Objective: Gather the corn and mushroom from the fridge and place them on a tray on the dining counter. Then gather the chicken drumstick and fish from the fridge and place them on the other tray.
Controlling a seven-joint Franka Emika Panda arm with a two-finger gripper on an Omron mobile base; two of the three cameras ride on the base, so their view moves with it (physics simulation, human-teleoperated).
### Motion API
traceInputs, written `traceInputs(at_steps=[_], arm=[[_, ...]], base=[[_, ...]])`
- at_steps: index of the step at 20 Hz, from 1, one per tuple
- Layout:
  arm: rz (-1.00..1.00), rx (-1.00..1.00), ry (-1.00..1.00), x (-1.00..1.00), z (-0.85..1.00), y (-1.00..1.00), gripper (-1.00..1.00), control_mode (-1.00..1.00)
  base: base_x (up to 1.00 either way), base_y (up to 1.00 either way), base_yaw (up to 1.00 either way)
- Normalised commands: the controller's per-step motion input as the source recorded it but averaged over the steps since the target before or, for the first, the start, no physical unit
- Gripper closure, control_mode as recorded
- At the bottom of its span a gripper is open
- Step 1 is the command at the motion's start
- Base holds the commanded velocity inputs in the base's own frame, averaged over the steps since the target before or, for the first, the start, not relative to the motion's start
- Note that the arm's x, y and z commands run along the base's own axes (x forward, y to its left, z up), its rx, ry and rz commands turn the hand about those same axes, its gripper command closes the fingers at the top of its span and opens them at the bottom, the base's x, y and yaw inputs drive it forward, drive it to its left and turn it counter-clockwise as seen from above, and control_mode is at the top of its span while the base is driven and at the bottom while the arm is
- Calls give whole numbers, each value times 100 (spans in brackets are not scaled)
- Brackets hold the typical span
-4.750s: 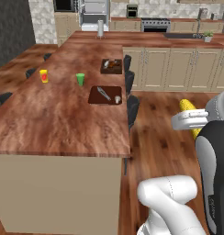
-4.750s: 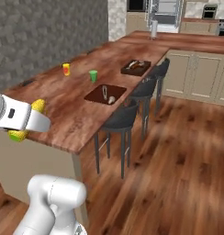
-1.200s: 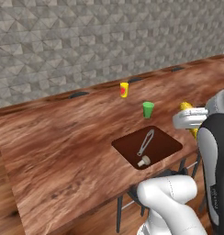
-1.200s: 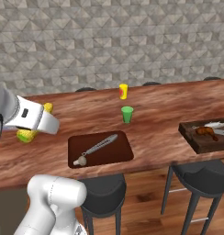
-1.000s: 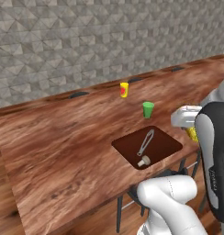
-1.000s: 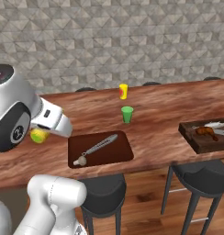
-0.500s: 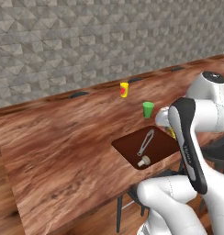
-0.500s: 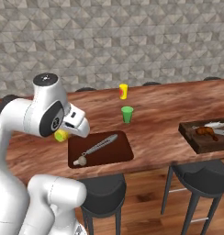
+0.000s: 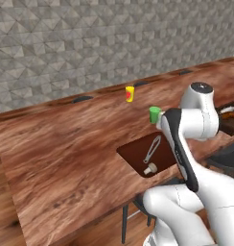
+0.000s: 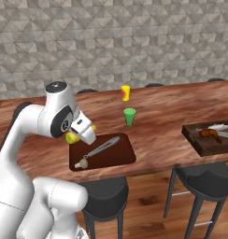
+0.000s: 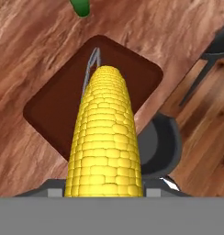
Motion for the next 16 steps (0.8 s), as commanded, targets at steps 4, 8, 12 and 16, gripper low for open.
traceInputs(at_steps=[4, 8, 12, 16], arm=[[-28, 6, 30, 76, -29, 0, 100, -100], [-32, 0, 33, 81, -41, 0, 100, -100], [-22, 2, 29, 82, -44, -10, 100, -100], [-20, 0, 3, 73, -59, -12, 100, -100]], base=[[0, 0, 0], [0, 0, 0], [0, 0, 0], [0, 0, 0]])
